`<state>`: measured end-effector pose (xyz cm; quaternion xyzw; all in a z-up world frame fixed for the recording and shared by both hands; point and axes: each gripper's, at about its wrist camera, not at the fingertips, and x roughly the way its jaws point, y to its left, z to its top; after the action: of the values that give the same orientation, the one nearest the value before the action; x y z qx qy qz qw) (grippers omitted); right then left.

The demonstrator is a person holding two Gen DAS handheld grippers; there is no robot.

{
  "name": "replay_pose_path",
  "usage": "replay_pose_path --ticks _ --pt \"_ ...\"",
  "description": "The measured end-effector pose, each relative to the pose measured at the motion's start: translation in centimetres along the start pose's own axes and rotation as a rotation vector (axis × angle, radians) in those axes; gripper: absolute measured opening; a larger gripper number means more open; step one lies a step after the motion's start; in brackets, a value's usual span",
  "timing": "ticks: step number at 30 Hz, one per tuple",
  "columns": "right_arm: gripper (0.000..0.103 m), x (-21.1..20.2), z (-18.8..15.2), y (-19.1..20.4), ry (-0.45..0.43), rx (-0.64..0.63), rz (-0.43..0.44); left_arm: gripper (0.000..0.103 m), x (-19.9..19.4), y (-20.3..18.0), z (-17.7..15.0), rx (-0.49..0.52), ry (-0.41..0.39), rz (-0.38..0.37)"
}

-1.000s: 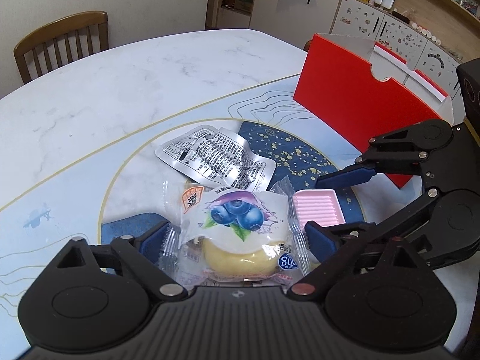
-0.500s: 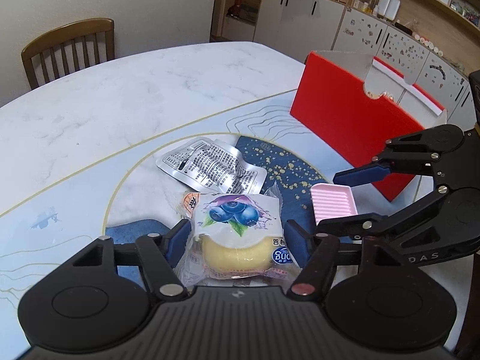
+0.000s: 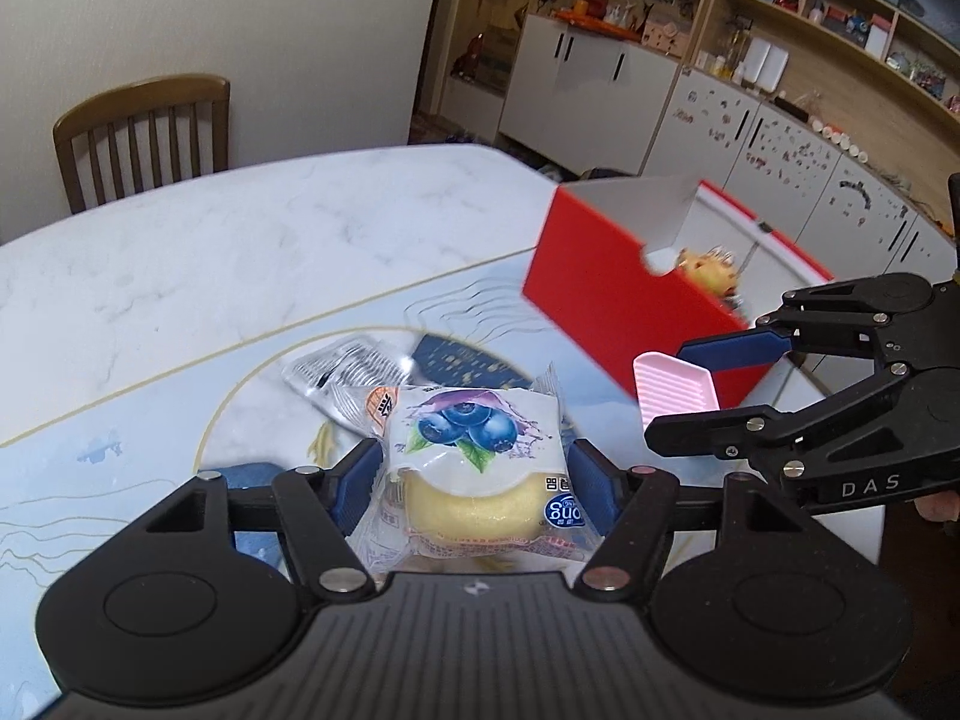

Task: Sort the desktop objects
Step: 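Carry the bread bag and pink pad over the red shoebox with both tools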

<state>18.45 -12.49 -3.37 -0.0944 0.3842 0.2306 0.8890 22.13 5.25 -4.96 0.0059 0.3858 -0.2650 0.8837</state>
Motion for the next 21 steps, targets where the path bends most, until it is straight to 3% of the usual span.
replay_pose_path --ticks 12,21 --pt "0.053 -5.4 -0.1 -2.0 -0.077 0.041 -0.026 0.068 -2.0 -4.8 2.3 0.03 -0.032 -0.037" --pt "0.053 -8.0 -1.3 -5.9 -0.096 0.079 -0.063 0.068 -1.2 -8.9 3.9 0.078 -0.047 -0.068"
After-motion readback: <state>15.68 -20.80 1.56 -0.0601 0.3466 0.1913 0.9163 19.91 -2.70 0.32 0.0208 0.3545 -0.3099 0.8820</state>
